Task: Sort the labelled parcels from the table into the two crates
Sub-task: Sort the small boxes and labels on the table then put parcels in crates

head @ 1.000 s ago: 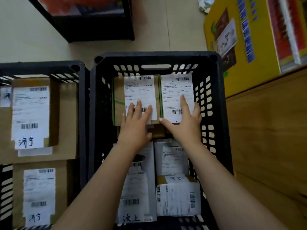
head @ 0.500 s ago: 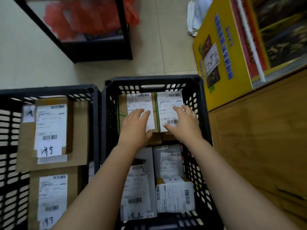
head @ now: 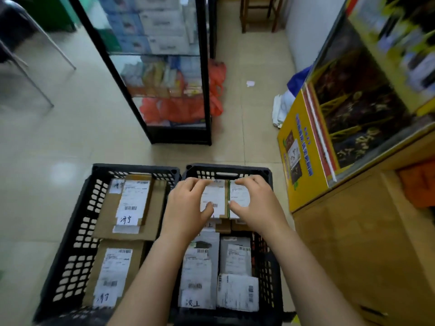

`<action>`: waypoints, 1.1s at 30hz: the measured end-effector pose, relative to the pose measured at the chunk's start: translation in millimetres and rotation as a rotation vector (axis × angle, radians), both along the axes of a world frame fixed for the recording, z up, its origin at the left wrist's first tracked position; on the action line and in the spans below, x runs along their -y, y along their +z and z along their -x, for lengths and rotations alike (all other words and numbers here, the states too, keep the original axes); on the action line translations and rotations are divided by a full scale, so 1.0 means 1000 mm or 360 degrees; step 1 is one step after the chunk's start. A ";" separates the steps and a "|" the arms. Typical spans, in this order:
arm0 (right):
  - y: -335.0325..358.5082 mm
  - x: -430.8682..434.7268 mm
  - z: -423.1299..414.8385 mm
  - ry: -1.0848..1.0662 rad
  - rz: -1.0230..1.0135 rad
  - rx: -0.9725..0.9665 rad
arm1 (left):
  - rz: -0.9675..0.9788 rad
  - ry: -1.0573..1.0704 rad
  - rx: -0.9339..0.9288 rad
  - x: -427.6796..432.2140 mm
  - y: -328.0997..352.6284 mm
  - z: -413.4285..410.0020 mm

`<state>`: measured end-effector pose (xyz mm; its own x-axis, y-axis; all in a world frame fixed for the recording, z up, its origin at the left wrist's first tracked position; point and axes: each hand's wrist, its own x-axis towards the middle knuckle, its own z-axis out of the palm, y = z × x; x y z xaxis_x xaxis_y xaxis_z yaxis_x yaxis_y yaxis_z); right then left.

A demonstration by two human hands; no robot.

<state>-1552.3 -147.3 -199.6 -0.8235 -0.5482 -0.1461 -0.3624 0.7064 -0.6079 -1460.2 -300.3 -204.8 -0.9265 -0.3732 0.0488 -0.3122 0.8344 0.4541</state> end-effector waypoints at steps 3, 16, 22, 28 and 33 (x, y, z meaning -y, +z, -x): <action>0.029 -0.003 -0.017 0.0219 0.0103 0.0026 | 0.0010 0.0164 -0.0022 -0.013 0.030 -0.033; 0.096 0.027 -0.138 0.1242 0.0297 -0.0061 | 0.0117 0.1093 -0.0045 -0.076 0.107 -0.220; 0.138 0.056 -0.229 0.1732 0.0415 -0.0144 | 0.0282 0.1519 -0.0119 -0.095 0.145 -0.313; 0.174 0.063 -0.350 0.2207 0.0507 -0.0240 | 0.0447 0.1993 -0.0198 -0.137 0.172 -0.432; 0.191 0.047 -0.473 0.2527 0.0556 -0.0308 | 0.0514 0.2321 -0.0194 -0.189 0.183 -0.541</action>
<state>-1079.0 -193.9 -8.1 0.5747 -0.7955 0.1919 -0.6337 -0.5810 -0.5108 -919.0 -111.5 -22.1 0.2559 -0.8993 0.3547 -0.9111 -0.1017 0.3996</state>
